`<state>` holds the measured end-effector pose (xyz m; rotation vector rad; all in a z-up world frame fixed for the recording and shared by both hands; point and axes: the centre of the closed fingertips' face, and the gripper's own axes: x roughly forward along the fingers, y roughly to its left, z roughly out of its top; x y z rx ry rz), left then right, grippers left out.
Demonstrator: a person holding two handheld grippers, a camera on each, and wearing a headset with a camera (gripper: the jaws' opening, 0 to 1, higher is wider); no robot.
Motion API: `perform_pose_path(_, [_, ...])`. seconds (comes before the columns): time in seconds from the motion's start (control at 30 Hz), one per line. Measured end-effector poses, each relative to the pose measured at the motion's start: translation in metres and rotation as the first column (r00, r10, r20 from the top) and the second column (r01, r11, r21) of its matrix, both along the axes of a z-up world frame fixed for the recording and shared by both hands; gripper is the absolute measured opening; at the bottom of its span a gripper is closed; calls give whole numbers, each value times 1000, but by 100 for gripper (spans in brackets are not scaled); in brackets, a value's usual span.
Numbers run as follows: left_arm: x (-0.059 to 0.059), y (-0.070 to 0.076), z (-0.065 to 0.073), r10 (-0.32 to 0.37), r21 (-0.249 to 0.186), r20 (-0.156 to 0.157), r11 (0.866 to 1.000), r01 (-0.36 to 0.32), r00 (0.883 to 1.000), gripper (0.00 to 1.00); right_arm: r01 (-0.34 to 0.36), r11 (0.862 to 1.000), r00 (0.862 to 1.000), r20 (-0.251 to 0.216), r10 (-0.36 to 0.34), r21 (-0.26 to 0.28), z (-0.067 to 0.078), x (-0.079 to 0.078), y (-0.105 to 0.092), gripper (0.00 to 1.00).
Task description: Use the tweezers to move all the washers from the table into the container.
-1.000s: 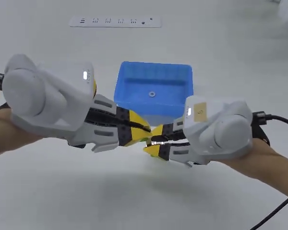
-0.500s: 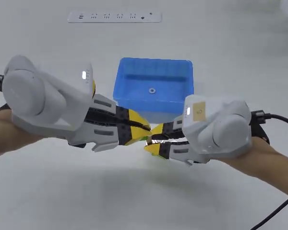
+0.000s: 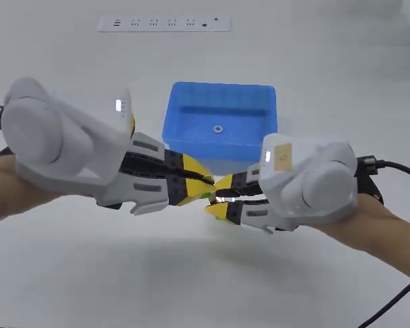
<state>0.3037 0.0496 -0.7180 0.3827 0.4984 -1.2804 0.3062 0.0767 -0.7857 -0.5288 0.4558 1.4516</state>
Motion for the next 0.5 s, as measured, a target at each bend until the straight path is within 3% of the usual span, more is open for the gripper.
perform_pose_path(0.33, [0,-2,-1,-9,-2,-4,1000,9,1000,6,-2,1000,1000,5,2,-27,-6,0,-4,12])
perform_pose_path(0.5, [0,-4,-1,-27,6,-12,1000,27,1000,6,7,1000,999,-36,-6,22,1,0,-3,12])
